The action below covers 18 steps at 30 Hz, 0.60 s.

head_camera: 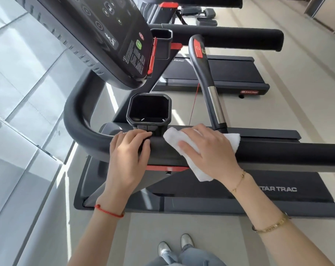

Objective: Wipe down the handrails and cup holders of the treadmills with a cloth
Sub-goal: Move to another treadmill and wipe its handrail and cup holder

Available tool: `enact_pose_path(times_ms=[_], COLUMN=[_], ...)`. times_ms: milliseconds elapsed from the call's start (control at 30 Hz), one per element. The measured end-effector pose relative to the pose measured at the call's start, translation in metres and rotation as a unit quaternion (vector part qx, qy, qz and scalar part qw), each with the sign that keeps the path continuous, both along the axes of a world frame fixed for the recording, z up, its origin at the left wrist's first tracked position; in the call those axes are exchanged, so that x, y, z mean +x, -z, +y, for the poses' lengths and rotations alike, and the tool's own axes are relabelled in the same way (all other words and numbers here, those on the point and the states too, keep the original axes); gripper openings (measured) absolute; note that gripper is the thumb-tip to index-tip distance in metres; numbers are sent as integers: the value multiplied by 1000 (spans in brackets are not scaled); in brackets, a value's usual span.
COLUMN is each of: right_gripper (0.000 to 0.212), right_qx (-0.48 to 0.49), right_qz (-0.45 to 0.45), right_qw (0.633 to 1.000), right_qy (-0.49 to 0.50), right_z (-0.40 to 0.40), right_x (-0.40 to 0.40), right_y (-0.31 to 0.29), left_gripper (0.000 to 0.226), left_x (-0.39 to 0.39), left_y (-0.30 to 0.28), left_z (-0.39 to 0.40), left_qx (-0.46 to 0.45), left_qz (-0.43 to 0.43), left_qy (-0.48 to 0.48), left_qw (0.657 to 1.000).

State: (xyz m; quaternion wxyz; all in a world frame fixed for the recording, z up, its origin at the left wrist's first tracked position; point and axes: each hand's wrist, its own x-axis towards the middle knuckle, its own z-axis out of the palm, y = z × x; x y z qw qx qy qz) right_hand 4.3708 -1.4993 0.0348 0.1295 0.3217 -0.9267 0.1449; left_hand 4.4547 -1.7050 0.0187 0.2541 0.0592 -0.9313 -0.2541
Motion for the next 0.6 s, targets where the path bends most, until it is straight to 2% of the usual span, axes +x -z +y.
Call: enact_pose_path(times_ms=[133, 300, 400, 500, 600], right_gripper=[44, 45, 42, 41, 41], right_qx=[7, 27, 6, -46, -39], right_qz=[27, 71, 75, 90, 106], right_qw=[999, 995, 997, 994, 993], right_qy=[-22, -63, -15, 51, 27], right_z=[-27, 1, 14, -6, -32], right_x=[17, 18, 11, 14, 24], right_y=[5, 14, 15, 17, 23], left_gripper=[21, 22, 22, 22, 22], left_x=[0, 1, 2, 2, 2], left_y=[-1, -2, -2, -1, 0], left_z=[0, -1, -2, -1, -1], left_qx=[-2, -4, -2, -7, -14], left_qz=[-8, -12, -7, -2, 1], left_qy=[1, 1, 3, 3, 5], left_qw=[1000, 1000, 1000, 1000, 1000])
